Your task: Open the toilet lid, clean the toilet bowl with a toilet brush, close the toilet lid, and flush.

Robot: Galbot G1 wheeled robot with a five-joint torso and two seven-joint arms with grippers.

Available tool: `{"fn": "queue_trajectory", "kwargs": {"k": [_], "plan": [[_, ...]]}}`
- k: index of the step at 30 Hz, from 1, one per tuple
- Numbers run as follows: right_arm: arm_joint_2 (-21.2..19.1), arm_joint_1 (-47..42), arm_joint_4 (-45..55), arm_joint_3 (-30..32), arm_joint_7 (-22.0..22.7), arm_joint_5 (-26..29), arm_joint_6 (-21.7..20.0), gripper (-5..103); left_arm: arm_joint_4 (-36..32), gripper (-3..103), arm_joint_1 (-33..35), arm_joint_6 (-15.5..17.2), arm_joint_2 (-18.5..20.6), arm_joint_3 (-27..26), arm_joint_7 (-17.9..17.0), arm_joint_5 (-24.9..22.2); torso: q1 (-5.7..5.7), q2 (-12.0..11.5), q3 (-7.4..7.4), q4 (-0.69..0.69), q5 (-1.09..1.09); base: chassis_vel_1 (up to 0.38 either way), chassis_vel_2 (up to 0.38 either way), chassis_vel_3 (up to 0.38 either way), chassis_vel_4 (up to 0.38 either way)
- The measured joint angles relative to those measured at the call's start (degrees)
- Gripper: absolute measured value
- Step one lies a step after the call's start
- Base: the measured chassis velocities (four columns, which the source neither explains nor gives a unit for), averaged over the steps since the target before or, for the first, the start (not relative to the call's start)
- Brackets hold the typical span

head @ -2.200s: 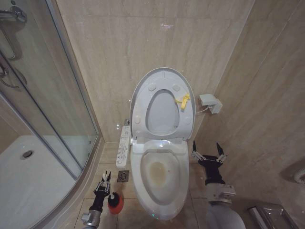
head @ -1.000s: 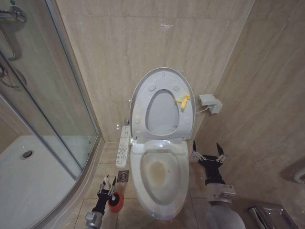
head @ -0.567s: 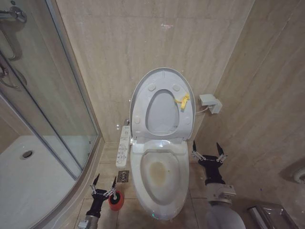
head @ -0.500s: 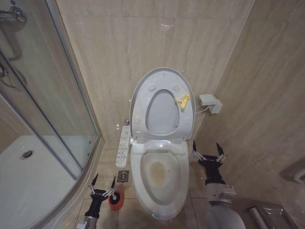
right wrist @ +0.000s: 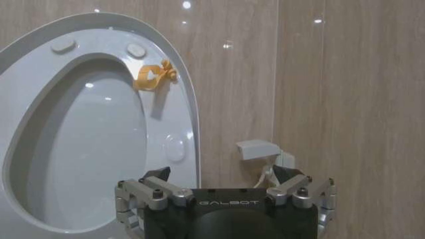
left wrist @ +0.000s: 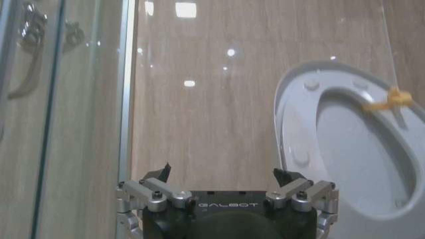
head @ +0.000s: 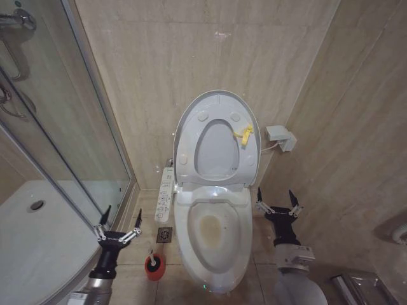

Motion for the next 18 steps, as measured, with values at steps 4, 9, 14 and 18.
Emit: {"fn": "queue_trajectory", "kwargs": {"k": [4, 9, 14, 18], "plan": [[0.0, 0.0, 0.0, 0.0, 0.0, 0.0, 0.0, 100, -3.3, 100, 1.9, 1.2, -1.0, -0.5, -0.5, -0.3, 0.0, 0.0, 0.0, 0.0, -0.01, 0.0, 0.0, 0.0, 0.0], [0.0, 0.0, 0.0, 0.0, 0.0, 0.0, 0.0, 100, -5.8, 100, 4.1, 2.3, -2.2, -1.2, -1.3, -1.3, 0.0, 0.0, 0.0, 0.0, -0.01, 0.0, 0.0, 0.0, 0.0], [0.0, 0.0, 0.0, 0.0, 0.0, 0.0, 0.0, 100, -7.2, 99, 5.8, 3.8, -2.2, -1.1, -1.1, -3.8, 0.0, 0.0, 0.0, 0.0, -0.01, 0.0, 0.0, 0.0, 0.0], [0.0, 0.0, 0.0, 0.0, 0.0, 0.0, 0.0, 100, -8.4, 85, 6.2, 8.2, -2.3, 1.4, -4.3, -3.9, 0.0, 0.0, 0.0, 0.0, -0.01, 0.0, 0.0, 0.0, 0.0]]}}
